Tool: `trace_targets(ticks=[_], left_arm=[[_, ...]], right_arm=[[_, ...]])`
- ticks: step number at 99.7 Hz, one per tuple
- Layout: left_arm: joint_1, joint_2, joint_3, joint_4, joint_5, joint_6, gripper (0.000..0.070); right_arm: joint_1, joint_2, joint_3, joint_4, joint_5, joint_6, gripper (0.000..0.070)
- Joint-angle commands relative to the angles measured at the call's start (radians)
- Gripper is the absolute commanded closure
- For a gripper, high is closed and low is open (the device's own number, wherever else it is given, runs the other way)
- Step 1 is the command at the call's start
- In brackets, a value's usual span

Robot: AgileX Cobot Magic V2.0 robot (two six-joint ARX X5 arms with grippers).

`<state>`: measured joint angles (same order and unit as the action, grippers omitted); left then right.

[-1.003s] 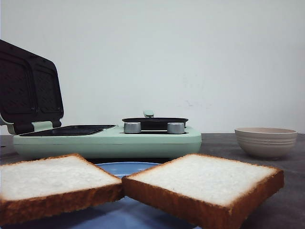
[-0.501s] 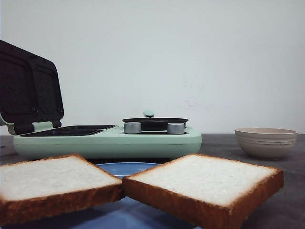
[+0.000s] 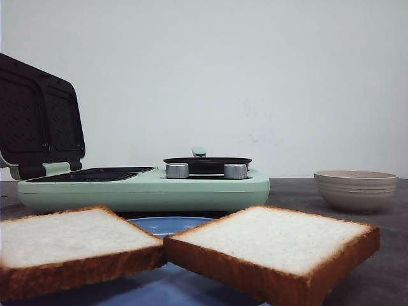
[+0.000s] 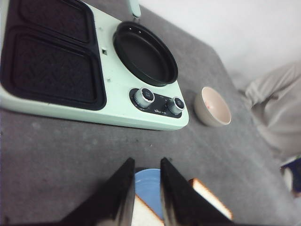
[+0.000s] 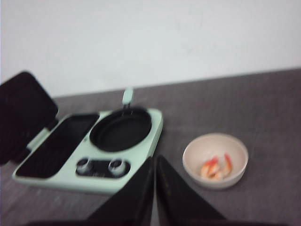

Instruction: Make breakfast with bread and shrimp

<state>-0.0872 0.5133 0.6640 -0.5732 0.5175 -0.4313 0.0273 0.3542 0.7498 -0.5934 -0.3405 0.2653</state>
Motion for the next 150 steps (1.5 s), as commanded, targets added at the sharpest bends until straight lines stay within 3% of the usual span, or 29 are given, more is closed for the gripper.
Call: trace_targets(ticks=[1, 19, 30, 44, 52, 64, 70, 104, 122, 150], left_arm=[[-0.011, 0.037, 0.053, -0.031, -0.029, 0.099, 0.0678], [-0.041, 0.134, 0.092, -0.193, -0.056, 0.206, 0.0650], [-0.058, 0.201, 0.092, -0.285, -0.054, 0.239, 0.0504], [-0.061, 0.285, 0.092, -0.327, -0.053, 0.243, 0.0455], [-0.061, 0.333, 0.092, -0.327, -0.047, 0.263, 0.0446], [-0.061, 0.420, 0.092, -0.328, -0.045, 0.267, 0.0233], [-0.061, 0.467, 0.092, -0.328, -0.044, 0.276, 0.0188], [-0.073, 0.686, 0.092, -0.275, 0.056, 0.313, 0.0188], [-0.089, 0.779, 0.092, -0.270, 0.183, 0.355, 0.0189], [-0.119, 0.889, 0.090, -0.258, 0.186, 0.391, 0.0188]], right_arm=[[0.003, 0.013, 0.014, 0.004, -0.035, 0.005, 0.0700], [0.006, 0.016, 0.014, -0.038, -0.098, 0.009, 0.0700], [0.014, 0.017, 0.014, -0.097, -0.105, 0.008, 0.0680], [0.022, 0.017, 0.014, -0.133, -0.105, 0.007, 0.0518], [0.026, 0.017, 0.014, -0.136, -0.105, 0.007, 0.0466], [0.039, 0.016, 0.014, -0.146, -0.105, 0.001, 0.0398], [0.047, 0.016, 0.014, -0.150, -0.105, -0.011, 0.0391], [0.076, 0.016, 0.014, -0.148, -0.104, -0.046, 0.0392], [0.076, 0.016, 0.014, -0.148, -0.104, -0.063, 0.0392], [0.076, 0.016, 0.014, -0.148, -0.104, -0.071, 0.0392]])
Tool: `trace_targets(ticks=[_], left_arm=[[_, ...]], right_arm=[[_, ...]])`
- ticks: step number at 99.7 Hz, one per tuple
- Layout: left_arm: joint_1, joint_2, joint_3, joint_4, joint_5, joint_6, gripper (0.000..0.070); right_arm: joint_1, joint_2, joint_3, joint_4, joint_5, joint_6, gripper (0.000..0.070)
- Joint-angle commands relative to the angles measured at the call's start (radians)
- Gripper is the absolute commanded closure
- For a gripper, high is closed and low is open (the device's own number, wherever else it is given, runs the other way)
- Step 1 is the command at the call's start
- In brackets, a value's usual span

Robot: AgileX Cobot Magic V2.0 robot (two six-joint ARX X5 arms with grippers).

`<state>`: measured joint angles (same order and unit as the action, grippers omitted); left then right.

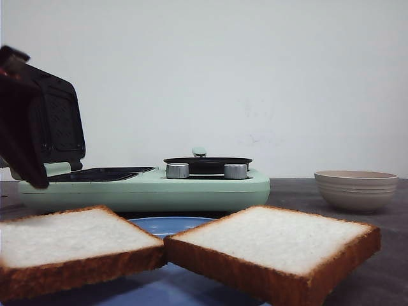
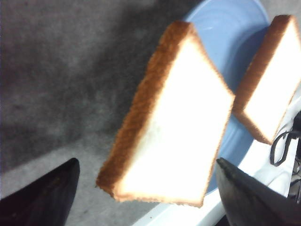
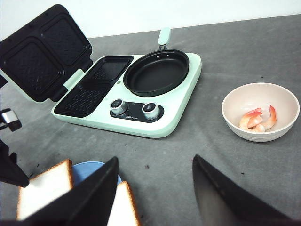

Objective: Make breakfast with bread and shrimp
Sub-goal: 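Lower the left gripper and grasp the nearer bread slice's edge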

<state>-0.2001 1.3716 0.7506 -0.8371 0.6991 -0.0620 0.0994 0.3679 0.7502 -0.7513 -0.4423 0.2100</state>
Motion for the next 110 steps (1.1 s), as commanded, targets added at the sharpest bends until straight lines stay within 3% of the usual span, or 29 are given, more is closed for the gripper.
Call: trace_targets(ticks=[1, 19, 34, 66, 71, 83, 110], left_arm=[[-0.007, 0.035, 0.004, 0.007, 0.005, 0.022, 0.0188], [-0.012, 0.085, 0.004, 0.024, 0.005, 0.022, 0.0203], [-0.012, 0.110, 0.004, 0.035, 0.006, 0.025, 0.0355], [-0.034, 0.135, 0.004, 0.075, 0.037, 0.023, 0.0361], [-0.037, 0.135, 0.004, 0.076, 0.037, 0.026, 0.0428], [-0.038, 0.135, 0.004, 0.075, 0.037, 0.036, 0.0700], [-0.038, 0.131, 0.004, 0.064, 0.039, 0.050, 0.0700]], right_arm=[[0.004, 0.002, 0.013, 0.010, -0.002, -0.016, 0.0392], [0.004, 0.002, 0.013, 0.010, -0.002, -0.016, 0.0392], [0.004, 0.002, 0.013, 0.010, -0.002, -0.016, 0.0392], [0.004, 0.002, 0.013, 0.010, 0.005, -0.016, 0.0392], [0.004, 0.002, 0.013, 0.010, 0.006, -0.016, 0.0392], [0.004, 0.002, 0.013, 0.010, 0.006, -0.016, 0.0392], [0.004, 0.002, 0.013, 0.010, 0.005, -0.015, 0.0392]])
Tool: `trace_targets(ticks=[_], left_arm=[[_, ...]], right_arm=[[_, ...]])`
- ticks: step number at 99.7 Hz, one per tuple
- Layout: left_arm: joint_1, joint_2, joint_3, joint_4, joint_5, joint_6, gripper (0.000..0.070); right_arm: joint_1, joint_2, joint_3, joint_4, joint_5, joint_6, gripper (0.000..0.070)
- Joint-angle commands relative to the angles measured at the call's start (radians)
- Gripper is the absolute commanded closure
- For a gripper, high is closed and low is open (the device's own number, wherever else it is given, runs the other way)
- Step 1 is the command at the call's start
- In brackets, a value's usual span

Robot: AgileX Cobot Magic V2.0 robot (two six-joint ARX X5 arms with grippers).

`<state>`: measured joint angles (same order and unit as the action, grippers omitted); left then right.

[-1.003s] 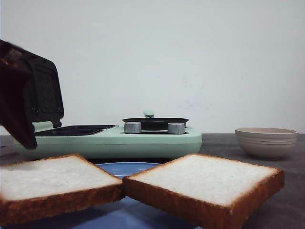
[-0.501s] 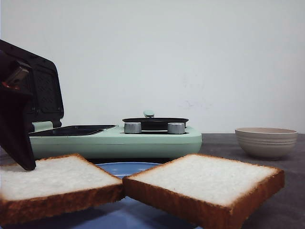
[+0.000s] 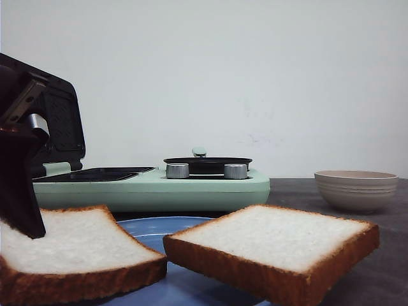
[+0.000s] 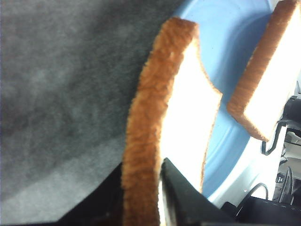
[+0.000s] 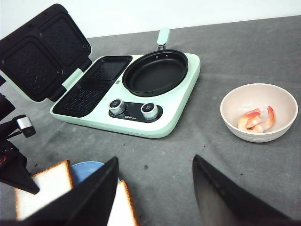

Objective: Make breakfast with bread and shrimp
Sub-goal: 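Lower the left gripper and grasp the nearer bread slice's edge, then lift the bread slice with the left gripper toward the sandwich press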

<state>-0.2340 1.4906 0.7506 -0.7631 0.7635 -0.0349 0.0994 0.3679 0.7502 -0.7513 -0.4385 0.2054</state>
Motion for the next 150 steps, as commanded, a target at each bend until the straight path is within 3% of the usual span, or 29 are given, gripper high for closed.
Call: trace_targets(ticks=[1, 45, 66, 94, 108, 121, 130, 150], left_arm=[[-0.004, 0.011, 0.004, -0.011, -0.025, 0.023, 0.0700], [0.001, -0.148, 0.059, -0.029, -0.020, -0.008, 0.0700], [0.002, -0.211, 0.123, -0.021, 0.032, -0.044, 0.0700], [0.002, -0.243, 0.213, 0.064, 0.076, -0.151, 0.0700], [0.002, -0.243, 0.247, 0.193, 0.074, -0.271, 0.0700], [0.002, -0.243, 0.306, 0.352, 0.024, -0.402, 0.0700], [0.002, -0.239, 0.355, 0.427, -0.037, -0.451, 0.0700], [0.002, -0.186, 0.502, 0.473, -0.207, -0.475, 0.0700]], right_arm=[[0.004, 0.002, 0.013, 0.010, 0.002, -0.010, 0.0392], [0.004, 0.002, 0.013, 0.010, 0.010, -0.011, 0.0392], [0.004, 0.002, 0.013, 0.010, 0.021, -0.011, 0.0392], [0.004, 0.002, 0.013, 0.011, 0.021, -0.011, 0.0392], [0.004, 0.002, 0.013, 0.011, 0.021, -0.012, 0.0392], [0.004, 0.002, 0.013, 0.011, 0.023, -0.012, 0.0392], [0.004, 0.002, 0.013, 0.012, 0.027, -0.012, 0.0392], [0.004, 0.002, 0.013, 0.016, 0.029, -0.013, 0.0392]])
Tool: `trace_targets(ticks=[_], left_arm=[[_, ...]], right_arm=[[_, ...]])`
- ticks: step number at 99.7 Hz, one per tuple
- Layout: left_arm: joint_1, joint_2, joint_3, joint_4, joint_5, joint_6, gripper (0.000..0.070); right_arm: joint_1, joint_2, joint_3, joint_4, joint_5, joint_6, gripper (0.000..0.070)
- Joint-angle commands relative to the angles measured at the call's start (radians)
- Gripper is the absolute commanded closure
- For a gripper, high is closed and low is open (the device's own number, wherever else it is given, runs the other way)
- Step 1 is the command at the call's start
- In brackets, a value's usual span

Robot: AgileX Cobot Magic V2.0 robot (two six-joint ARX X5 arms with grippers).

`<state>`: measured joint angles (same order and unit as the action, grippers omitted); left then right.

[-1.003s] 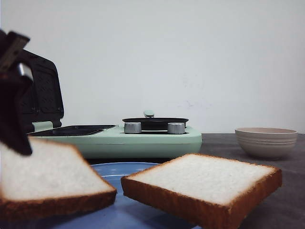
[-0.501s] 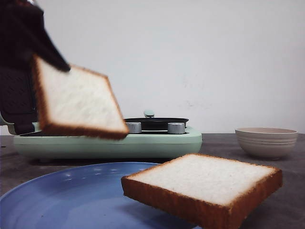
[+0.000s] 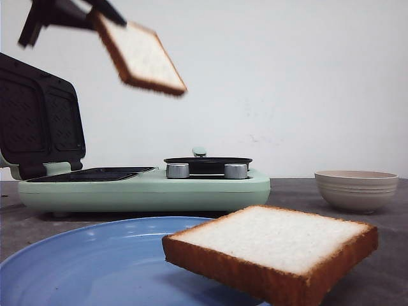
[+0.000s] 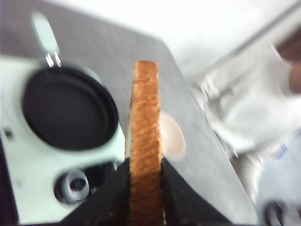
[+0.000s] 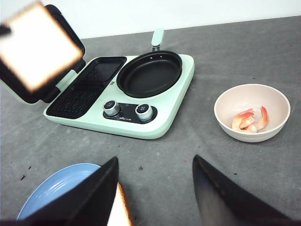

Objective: Make breakfast with bread and shrimp
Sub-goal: 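Lift the bread slice with the left gripper toward the sandwich press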

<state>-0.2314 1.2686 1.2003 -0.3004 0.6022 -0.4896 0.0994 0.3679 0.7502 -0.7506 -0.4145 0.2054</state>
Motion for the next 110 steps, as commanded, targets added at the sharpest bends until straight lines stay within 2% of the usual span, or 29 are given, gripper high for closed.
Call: trace_targets(ticks=[1, 19, 59, 71, 92, 110], left_arm=[[-0.001, 0.040, 0.059, 0.010, -0.053, -0.020, 0.0700], [0.002, 0.130, 0.171, 0.010, -0.169, -0.011, 0.0700], [-0.006, 0.349, 0.351, -0.001, -0.407, 0.126, 0.0697], [-0.018, 0.391, 0.375, -0.004, -0.470, 0.205, 0.0697], [-0.063, 0.463, 0.438, -0.060, -0.615, 0.404, 0.0697], [-0.093, 0.535, 0.500, -0.105, -0.758, 0.519, 0.0697]], right_arm=[[0.004, 0.002, 0.013, 0.016, 0.005, -0.013, 0.0392], [0.004, 0.002, 0.013, 0.017, 0.030, -0.016, 0.0392], [0.004, 0.003, 0.013, 0.016, 0.031, -0.015, 0.0392], [0.004, 0.003, 0.013, 0.016, 0.034, -0.015, 0.0392], [0.004, 0.005, 0.013, 0.016, 0.056, -0.016, 0.0392], [0.004, 0.024, 0.013, 0.016, 0.056, -0.016, 0.0393]])
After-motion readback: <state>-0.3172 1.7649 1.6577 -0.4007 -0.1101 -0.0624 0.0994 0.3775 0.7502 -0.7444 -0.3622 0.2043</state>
